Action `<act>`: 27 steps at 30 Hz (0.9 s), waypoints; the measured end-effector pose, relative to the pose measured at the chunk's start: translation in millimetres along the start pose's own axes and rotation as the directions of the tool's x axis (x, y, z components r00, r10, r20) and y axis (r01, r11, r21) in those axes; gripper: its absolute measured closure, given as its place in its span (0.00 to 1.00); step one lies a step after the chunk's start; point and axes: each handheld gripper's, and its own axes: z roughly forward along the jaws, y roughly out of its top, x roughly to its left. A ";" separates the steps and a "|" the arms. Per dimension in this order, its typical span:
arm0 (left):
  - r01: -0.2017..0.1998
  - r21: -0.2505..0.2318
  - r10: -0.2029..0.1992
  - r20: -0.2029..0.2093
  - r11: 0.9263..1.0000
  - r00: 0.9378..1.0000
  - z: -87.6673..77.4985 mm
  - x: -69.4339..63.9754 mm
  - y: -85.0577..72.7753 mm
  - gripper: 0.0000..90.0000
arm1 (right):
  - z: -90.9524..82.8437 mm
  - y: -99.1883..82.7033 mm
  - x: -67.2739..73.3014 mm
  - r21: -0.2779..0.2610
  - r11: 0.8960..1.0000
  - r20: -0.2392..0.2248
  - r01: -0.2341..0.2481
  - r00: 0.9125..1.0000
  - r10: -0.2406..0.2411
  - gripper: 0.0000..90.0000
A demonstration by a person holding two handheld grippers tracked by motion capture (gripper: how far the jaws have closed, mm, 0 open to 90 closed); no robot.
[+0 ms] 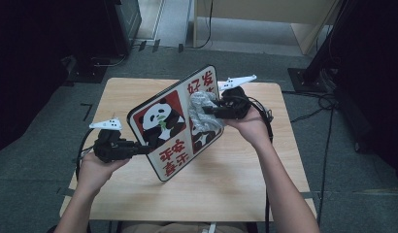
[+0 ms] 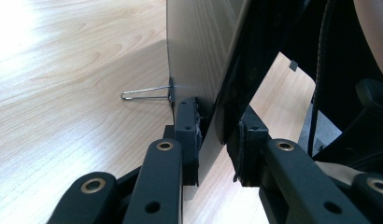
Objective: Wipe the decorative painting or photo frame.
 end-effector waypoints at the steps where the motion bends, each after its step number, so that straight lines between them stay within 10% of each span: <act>1: 0.000 0.000 0.000 0.000 1.000 1.000 0.0 0.0 0.0 0.84 | 0.1 -0.8 -0.3 -0.003 1.000 -0.001 0.002 1.000 -0.002 0.76; 27: -0.001 0.003 0.001 -0.003 1.000 1.000 -0.1 -1.1 0.3 0.84 | 9.5 -30.8 -4.6 -0.016 0.999 -0.016 -0.034 0.999 0.033 0.76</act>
